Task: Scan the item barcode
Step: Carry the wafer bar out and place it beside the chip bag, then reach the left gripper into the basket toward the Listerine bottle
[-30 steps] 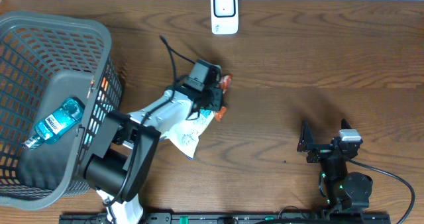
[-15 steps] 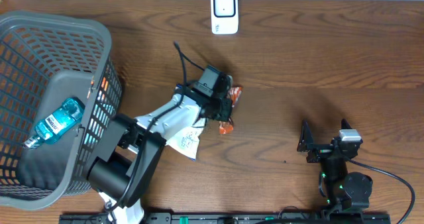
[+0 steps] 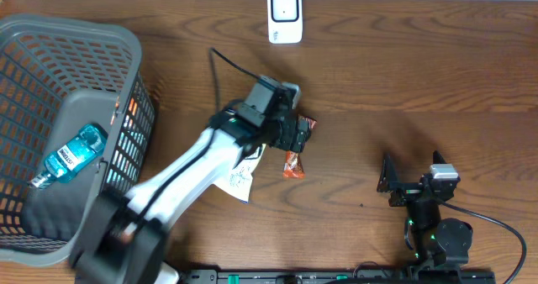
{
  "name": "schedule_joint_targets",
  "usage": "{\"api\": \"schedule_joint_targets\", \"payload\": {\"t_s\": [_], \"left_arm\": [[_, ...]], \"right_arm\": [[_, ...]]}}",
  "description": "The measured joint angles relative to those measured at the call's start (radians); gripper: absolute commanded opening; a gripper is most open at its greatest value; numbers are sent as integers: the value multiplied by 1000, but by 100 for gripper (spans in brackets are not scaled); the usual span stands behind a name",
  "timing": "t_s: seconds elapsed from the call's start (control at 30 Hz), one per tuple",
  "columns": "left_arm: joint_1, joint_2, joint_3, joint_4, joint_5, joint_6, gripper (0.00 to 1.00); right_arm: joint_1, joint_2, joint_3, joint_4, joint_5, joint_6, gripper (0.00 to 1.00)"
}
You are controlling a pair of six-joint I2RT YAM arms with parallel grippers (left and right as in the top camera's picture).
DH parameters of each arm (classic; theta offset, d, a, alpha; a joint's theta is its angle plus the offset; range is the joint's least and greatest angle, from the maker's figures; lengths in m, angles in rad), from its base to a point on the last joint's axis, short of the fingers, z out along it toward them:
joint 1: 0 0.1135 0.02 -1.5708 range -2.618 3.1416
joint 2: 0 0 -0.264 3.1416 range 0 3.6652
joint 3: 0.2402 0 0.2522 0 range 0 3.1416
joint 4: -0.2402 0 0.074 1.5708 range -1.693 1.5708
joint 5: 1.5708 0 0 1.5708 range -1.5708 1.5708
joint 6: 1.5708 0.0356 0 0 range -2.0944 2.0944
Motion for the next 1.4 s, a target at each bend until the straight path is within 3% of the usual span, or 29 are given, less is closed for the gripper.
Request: {"api": "schedule_joint_targets", "payload": {"t_s": [0.1,0.3,0.5,0.73,0.87,1.03,1.17,1.4], "left_arm": [[0,-160,0,0,-64,22,100],[18,-449,0,0,-373,44,98],[238,-598,1,-36,-559,18,98],[592,-624,43,-161,-520,-143,98],[853,-616,56,-250,-447,-328,98],[1060,-556,56,-328,-379,-493,98],[1139,-476,56,-334,-360,-560,98],[1155,-318,56,-359,-348,-602,98]], "right_arm": [[0,0,0,0,0,0,99],[0,0,0,0,0,0,99],[0,0,0,0,0,0,99],[0,0,0,0,0,0,99],[0,0,0,0,0,0,99],[0,0,0,0,0,0,99],[0,0,0,0,0,0,99],[0,0,0,0,0,0,99]]}}
